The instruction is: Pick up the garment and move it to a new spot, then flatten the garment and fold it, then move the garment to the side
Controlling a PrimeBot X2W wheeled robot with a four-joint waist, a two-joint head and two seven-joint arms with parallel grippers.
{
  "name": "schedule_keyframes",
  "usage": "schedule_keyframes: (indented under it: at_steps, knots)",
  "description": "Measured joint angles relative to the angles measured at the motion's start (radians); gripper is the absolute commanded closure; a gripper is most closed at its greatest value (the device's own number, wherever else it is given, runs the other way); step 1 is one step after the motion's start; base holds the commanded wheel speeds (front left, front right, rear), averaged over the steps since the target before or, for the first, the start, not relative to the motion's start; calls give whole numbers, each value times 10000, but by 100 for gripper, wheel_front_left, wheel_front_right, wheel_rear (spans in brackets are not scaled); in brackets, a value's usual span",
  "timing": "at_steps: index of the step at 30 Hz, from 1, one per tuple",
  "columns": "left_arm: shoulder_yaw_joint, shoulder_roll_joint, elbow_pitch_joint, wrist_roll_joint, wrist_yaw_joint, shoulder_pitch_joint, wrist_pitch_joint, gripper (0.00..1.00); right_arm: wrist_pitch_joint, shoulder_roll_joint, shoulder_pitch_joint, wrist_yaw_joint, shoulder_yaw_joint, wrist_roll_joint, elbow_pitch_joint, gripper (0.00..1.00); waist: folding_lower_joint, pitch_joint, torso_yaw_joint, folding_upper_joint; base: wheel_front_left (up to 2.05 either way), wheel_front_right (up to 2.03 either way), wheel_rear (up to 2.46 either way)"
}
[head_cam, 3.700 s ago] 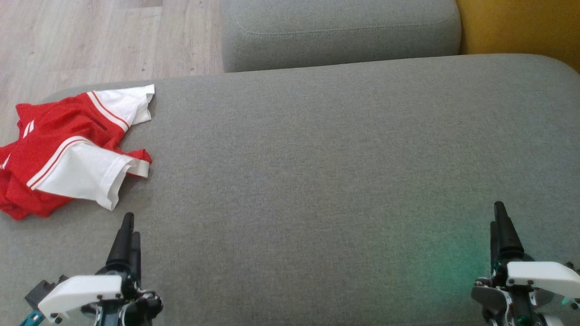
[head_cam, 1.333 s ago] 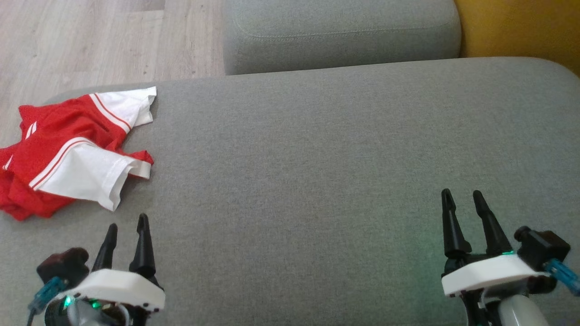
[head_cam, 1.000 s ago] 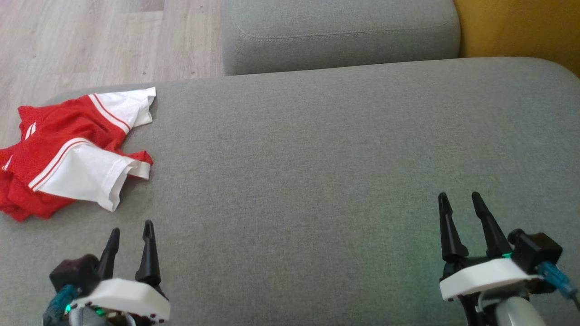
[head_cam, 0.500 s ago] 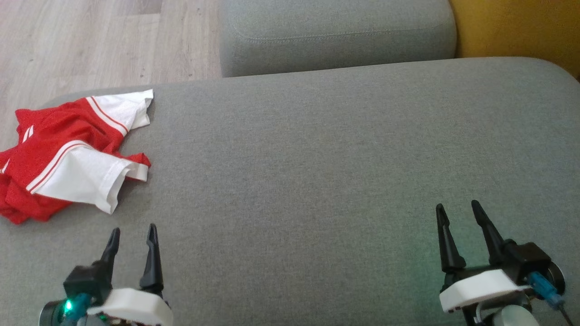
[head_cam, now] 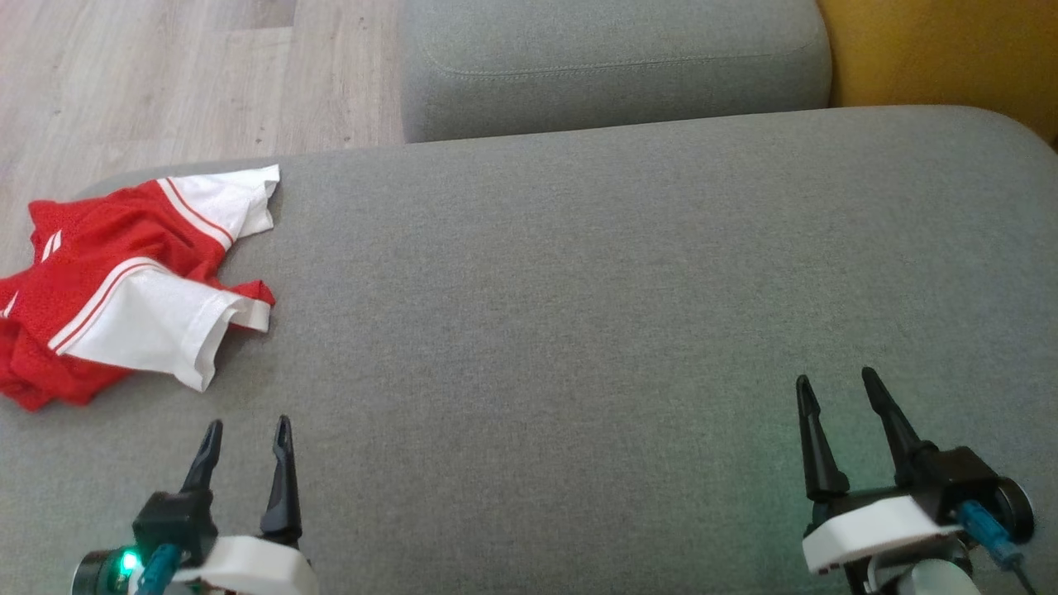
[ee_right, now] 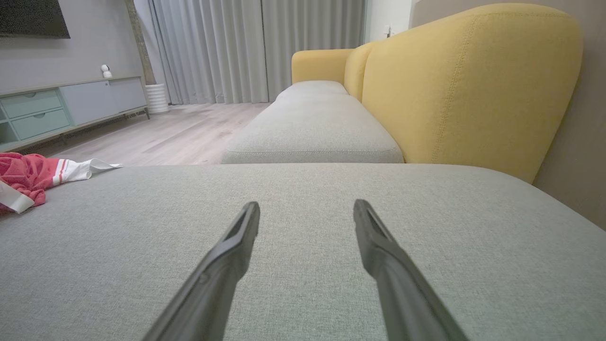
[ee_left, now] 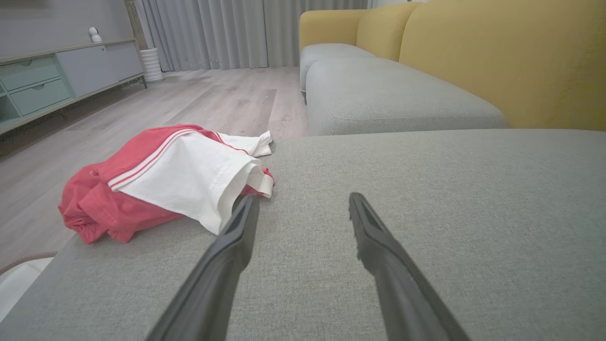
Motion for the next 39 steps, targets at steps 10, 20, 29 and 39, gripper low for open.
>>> schedule_keyframes:
  at_steps: [10,20,29,39]
  knots:
    - [-4,0,151,-105,-12,2,0,0,0,44,0,0,-33,100,159,0,0,22,17,0,0,0,0]
    - [-153,-2,244,-192,-100,-56,13,0,0,48,78,0,12,81,123,0,0,-22,801,0,0,0,0]
    - [-38,92,307,-376,-36,65,13,0,-17,81,230,0,387,84,111,0,0,-145,2727,0,0,0,0]
    - [75,286,56,-662,-19,608,59,0,-25,90,90,0,982,84,176,0,0,-133,3927,0,0,0,0]
